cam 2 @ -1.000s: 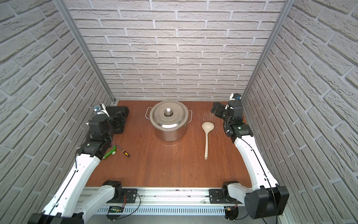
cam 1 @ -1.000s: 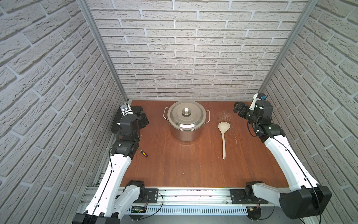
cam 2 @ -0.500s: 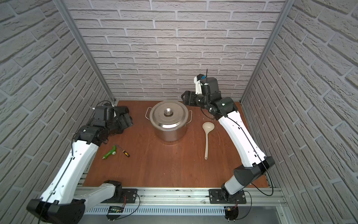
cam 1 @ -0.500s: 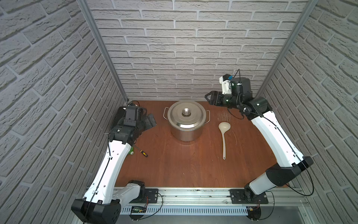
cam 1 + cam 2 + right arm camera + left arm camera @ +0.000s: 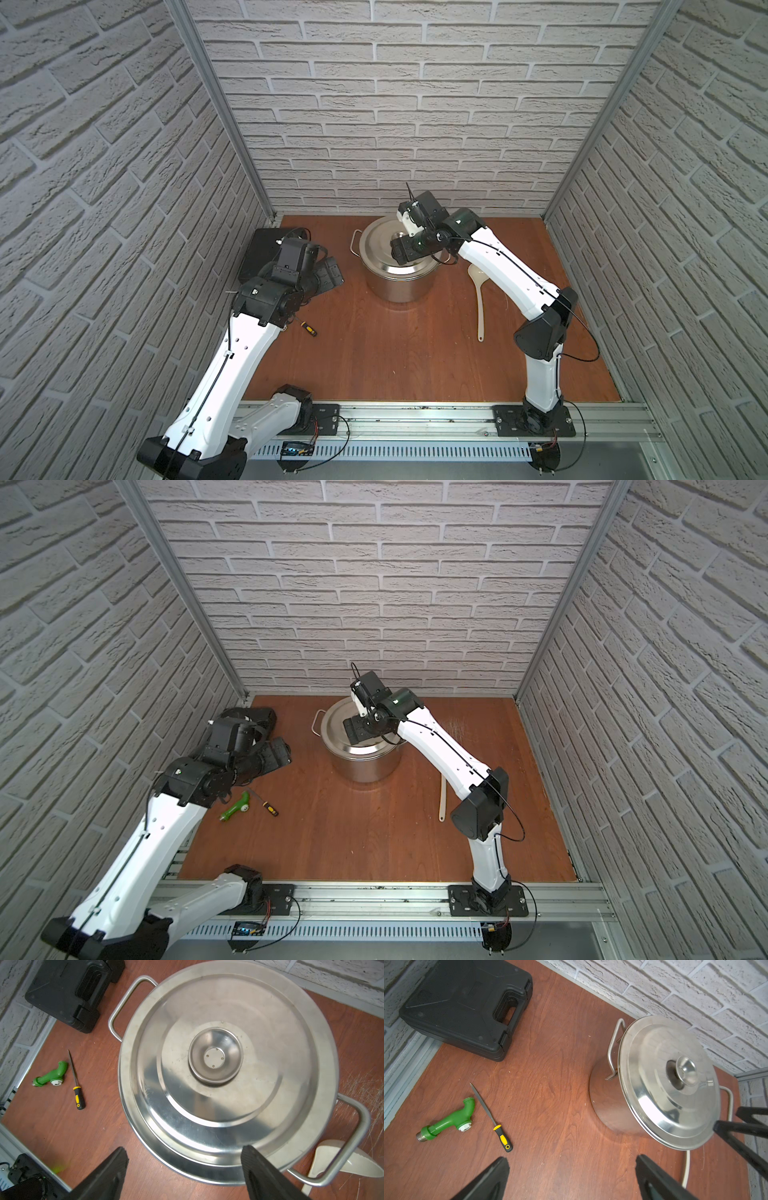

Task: Stir the soup with a spoon
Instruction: Pick up the lid from the pan.

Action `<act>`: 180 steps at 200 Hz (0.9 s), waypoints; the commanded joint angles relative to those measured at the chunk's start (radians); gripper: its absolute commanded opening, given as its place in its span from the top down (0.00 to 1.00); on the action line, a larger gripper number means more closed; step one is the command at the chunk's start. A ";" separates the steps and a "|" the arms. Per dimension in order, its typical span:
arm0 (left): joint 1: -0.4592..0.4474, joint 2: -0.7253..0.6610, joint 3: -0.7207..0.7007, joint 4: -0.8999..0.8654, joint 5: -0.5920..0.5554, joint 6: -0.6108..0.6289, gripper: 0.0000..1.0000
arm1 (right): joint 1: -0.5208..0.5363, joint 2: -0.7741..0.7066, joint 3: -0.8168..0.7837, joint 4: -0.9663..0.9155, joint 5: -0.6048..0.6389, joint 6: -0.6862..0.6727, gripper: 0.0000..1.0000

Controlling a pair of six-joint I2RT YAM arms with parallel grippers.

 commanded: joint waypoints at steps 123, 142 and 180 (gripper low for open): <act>-0.006 -0.048 -0.024 0.071 -0.044 -0.018 0.02 | -0.001 0.154 0.073 0.158 0.127 -0.028 0.14; -0.006 -0.040 -0.023 0.083 -0.044 -0.015 0.02 | -0.002 0.183 0.094 0.157 0.132 -0.024 0.17; -0.006 -0.020 -0.014 0.091 -0.041 -0.010 0.02 | -0.003 0.214 0.110 0.177 0.164 -0.017 0.23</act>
